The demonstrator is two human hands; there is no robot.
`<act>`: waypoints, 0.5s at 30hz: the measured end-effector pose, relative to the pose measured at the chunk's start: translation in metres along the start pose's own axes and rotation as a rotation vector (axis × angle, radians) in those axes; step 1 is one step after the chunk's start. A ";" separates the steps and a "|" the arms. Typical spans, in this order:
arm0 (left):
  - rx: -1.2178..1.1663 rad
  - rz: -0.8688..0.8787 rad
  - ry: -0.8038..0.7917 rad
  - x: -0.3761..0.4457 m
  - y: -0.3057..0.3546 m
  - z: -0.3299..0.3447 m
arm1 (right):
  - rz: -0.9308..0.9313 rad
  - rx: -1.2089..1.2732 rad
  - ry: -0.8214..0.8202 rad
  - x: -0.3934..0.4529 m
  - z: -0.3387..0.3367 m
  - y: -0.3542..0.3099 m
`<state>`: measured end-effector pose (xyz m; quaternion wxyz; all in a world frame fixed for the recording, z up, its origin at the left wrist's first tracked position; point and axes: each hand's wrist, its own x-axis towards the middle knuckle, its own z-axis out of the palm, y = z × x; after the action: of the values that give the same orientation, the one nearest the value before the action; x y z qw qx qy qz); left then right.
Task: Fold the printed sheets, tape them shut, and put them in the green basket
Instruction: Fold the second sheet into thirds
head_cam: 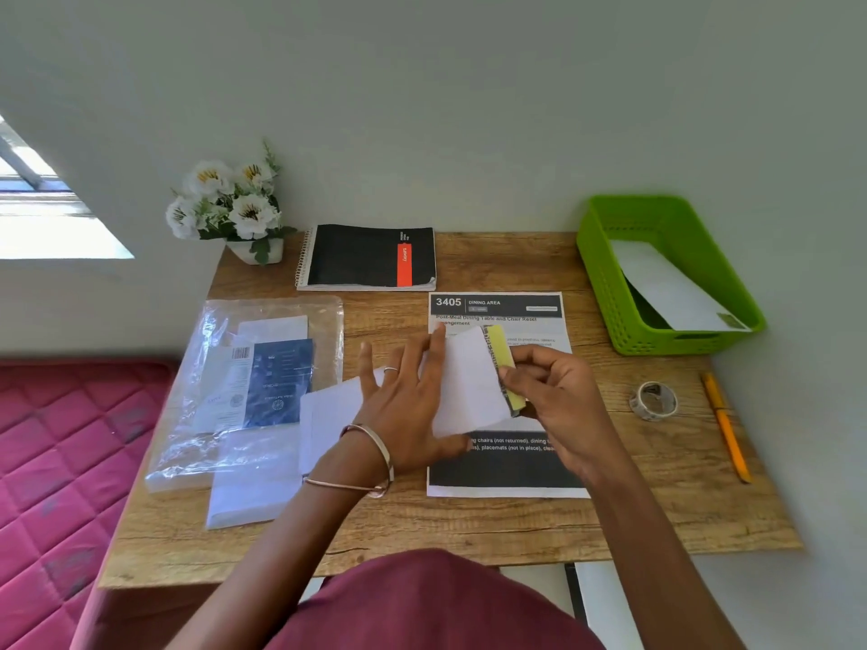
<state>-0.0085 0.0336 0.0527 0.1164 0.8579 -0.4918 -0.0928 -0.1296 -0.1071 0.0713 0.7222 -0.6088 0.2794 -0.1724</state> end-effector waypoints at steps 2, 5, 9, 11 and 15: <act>0.022 0.037 0.005 -0.001 0.001 -0.001 | 0.020 -0.021 -0.030 0.002 -0.004 -0.002; 0.048 0.076 0.007 -0.003 0.005 -0.001 | 0.074 -0.046 -0.073 0.007 -0.007 -0.001; 0.062 0.129 0.017 -0.005 0.010 0.003 | 0.144 -0.184 -0.090 0.010 -0.009 0.002; 0.070 0.148 0.030 -0.006 0.011 0.005 | 0.159 -0.236 -0.087 0.010 -0.008 0.003; 0.083 0.140 0.017 -0.007 0.014 0.006 | 0.135 -0.289 -0.047 0.010 -0.006 0.007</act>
<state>-0.0247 0.0322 0.0513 0.0910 0.8264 -0.5528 -0.0566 -0.1261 -0.1165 0.0623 0.6434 -0.6900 0.3246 -0.0671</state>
